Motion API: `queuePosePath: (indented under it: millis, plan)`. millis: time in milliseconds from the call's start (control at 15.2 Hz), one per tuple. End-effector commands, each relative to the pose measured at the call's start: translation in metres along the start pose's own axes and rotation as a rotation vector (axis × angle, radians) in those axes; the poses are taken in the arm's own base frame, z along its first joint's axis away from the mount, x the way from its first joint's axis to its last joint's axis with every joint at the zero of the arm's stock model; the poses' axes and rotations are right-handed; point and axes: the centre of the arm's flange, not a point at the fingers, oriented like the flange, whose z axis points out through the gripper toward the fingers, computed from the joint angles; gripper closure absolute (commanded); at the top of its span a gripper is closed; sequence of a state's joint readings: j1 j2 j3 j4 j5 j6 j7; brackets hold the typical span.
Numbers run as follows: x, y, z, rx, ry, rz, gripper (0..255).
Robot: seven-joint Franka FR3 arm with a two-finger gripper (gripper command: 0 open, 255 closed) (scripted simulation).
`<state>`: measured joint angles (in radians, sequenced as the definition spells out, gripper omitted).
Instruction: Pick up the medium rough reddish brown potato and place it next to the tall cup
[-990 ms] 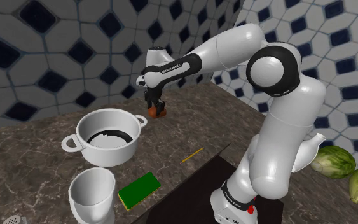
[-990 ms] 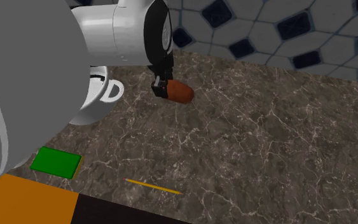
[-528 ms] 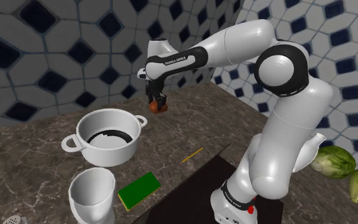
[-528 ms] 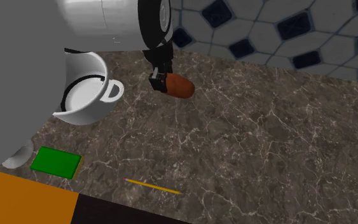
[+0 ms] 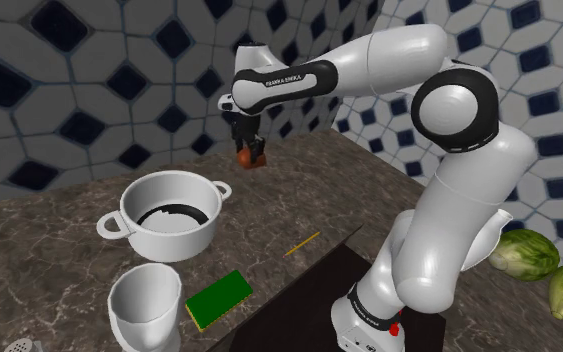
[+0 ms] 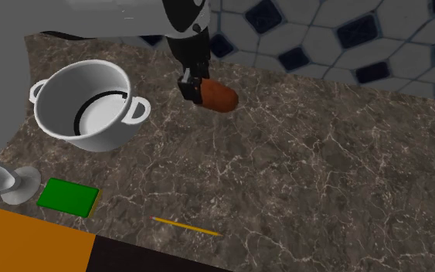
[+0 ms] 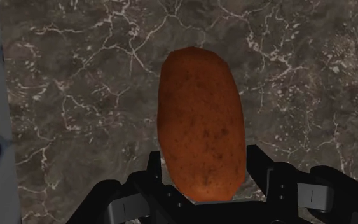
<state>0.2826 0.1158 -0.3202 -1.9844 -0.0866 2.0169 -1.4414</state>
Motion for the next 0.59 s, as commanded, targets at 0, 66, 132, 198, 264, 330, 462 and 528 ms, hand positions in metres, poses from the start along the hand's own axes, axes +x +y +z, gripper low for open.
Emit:
queuePosePath:
  millis: [0, 66, 132, 198, 264, 330, 462, 528]
  plan:
    - [-0.001, -0.001, -0.011, 0.0, 0.0, 0.0, 255]
    - [-0.001, -0.001, -0.016, 0.0, 0.0, 0.0, 255]
    - [-0.002, -0.001, -0.021, 0.0, 0.0, 0.0, 255]
    - [-0.003, -0.002, -0.026, 0.0, 0.0, 0.0, 255]
    - [-0.003, -0.002, -0.032, 0.0, 0.0, 0.0, 255]
    - [-0.004, -0.002, -0.037, 0.0, 0.0, 0.0, 255]
    - [-0.005, -0.003, -0.047, 0.0, 0.0, 0.0, 255]
    - [-0.006, -0.003, -0.053, 0.0, 0.0, 0.0, 255]
